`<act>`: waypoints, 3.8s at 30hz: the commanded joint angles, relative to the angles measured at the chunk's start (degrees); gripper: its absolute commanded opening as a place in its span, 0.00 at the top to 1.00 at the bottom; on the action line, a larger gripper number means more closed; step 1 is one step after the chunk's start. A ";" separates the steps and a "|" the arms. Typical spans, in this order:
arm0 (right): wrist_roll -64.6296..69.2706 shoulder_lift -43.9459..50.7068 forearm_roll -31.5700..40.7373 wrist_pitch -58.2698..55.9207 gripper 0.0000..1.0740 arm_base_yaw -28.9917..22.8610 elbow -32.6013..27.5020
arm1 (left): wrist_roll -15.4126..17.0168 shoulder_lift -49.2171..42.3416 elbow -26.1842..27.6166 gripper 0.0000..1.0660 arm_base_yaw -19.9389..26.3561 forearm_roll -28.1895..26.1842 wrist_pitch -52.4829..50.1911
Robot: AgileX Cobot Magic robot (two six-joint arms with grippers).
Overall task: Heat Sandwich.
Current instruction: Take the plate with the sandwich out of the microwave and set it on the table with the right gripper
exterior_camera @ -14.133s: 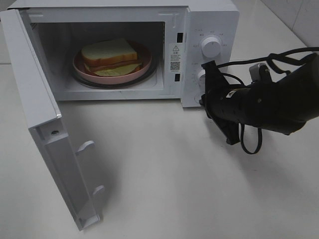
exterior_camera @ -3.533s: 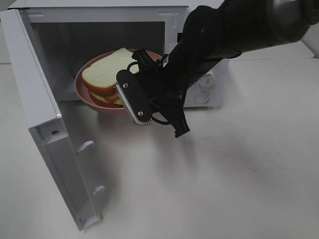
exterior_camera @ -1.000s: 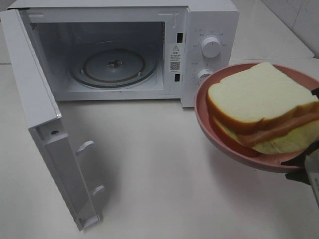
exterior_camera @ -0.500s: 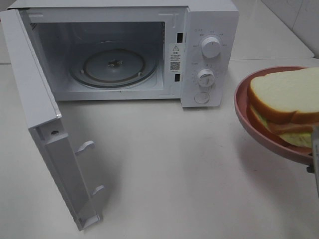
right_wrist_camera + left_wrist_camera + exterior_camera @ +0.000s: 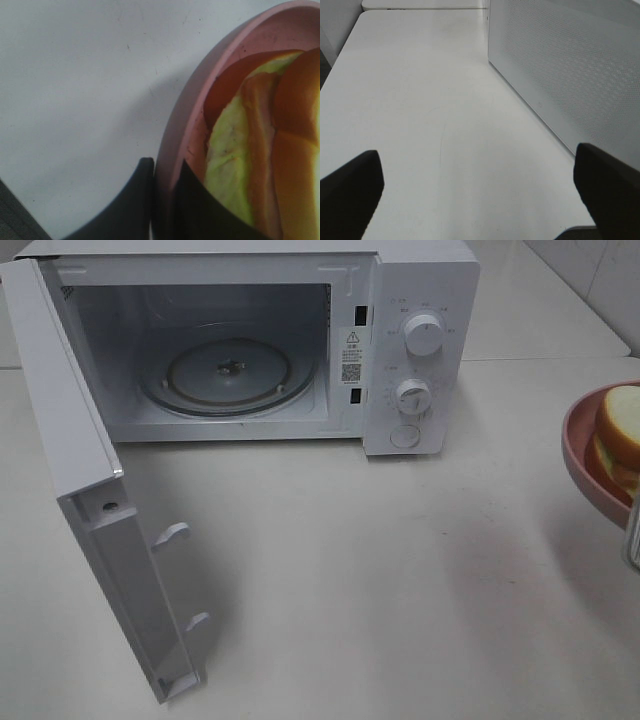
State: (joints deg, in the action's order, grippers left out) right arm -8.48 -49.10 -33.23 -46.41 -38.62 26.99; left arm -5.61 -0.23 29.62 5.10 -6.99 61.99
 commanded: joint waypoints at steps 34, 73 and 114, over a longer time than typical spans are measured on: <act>55.41 -28.65 -13.06 -3.90 0.98 -0.23 7.56 | 0.17 -1.15 -0.06 0.08 -0.34 -0.46 -0.52; 80.90 -50.99 -21.94 3.55 0.95 0.00 9.45 | 0.17 -1.15 -0.06 0.08 -0.34 -0.46 -0.52; 69.61 -48.07 -15.36 7.62 0.43 0.00 13.98 | 0.17 -1.15 -0.06 0.08 -0.34 -0.52 -0.52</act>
State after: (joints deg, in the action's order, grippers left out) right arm 64.29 -98.84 -49.45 -39.25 -38.62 40.91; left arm -5.61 -0.23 29.62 5.10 -6.99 61.99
